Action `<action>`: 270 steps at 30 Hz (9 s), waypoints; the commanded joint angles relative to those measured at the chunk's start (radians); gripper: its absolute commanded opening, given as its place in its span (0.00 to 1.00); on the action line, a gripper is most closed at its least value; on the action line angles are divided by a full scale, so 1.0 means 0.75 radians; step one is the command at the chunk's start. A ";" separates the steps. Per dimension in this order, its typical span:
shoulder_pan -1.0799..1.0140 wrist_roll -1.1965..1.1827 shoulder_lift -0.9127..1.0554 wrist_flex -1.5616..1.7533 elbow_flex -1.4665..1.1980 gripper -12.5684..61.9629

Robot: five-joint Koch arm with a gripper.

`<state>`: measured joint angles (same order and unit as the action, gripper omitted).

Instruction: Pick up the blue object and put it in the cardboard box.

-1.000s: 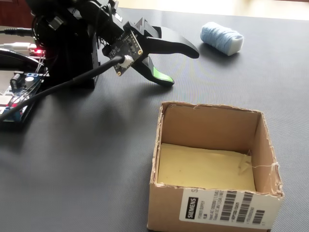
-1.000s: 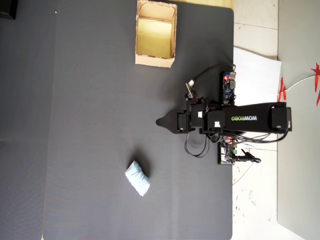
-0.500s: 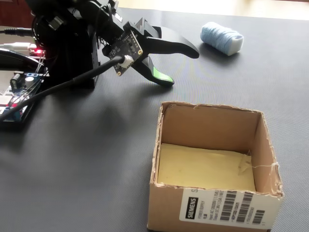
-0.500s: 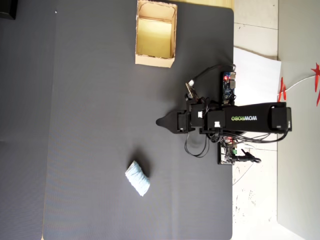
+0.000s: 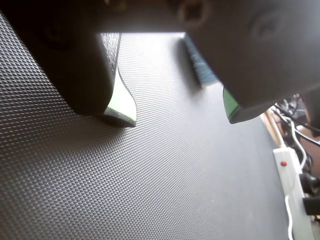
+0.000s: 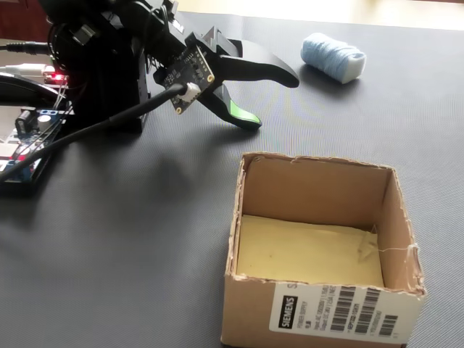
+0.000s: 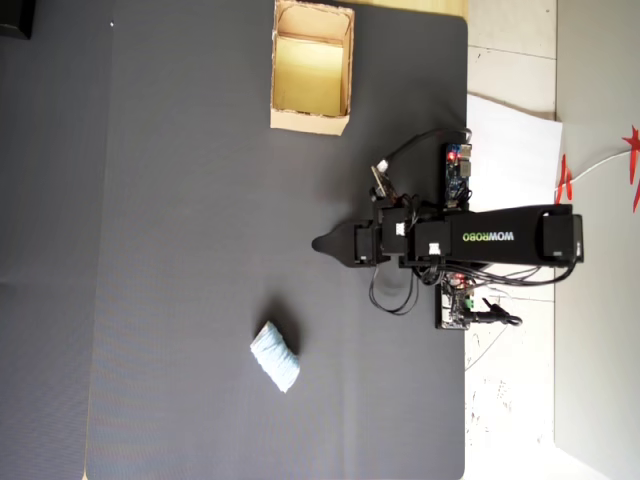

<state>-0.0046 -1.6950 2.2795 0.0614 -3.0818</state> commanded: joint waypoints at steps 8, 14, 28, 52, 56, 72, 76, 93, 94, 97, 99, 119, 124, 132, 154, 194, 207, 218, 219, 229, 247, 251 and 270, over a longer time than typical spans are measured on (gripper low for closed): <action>0.000 -0.006 0.119 -0.149 -0.049 0.63; 0.000 -0.006 0.119 -0.149 -0.049 0.63; 0.000 -0.006 0.119 -0.149 -0.049 0.63; 0.000 -0.006 0.119 -0.149 -0.049 0.63; 0.000 -0.006 0.119 -0.149 -0.049 0.63; 0.029 -0.006 0.119 -0.145 -0.049 0.63; 0.084 -0.006 0.119 -0.108 -0.049 0.63; 0.601 -0.010 0.119 0.135 -0.047 0.62; 0.628 -0.012 0.119 0.143 -0.047 0.62; 0.689 -0.020 0.119 0.157 -0.043 0.62; 0.714 -0.027 0.119 0.157 -0.037 0.62; 0.875 -0.065 -0.092 -0.002 0.477 0.61; 0.857 -0.063 -0.207 -0.194 0.718 0.61; 0.798 -0.061 -0.589 -0.585 1.154 0.61; 0.816 -0.063 -1.221 -0.863 1.565 0.59; 0.722 0.057 -0.861 -0.675 1.458 0.29; 0.456 0.082 -0.362 -0.554 1.072 0.29; 0.227 0.094 -0.020 -0.517 0.898 0.29; 0.202 0.098 -0.004 -0.511 0.898 0.29; -0.160 0.276 0.074 -0.436 0.935 0.29; -0.810 0.671 -0.325 -0.274 1.268 0.29; -0.875 0.671 -0.423 -0.268 1.313 0.29; -1.019 0.415 -0.618 -0.268 1.348 0.62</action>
<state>-0.7716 -1.3192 1.8024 -0.2301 -2.1307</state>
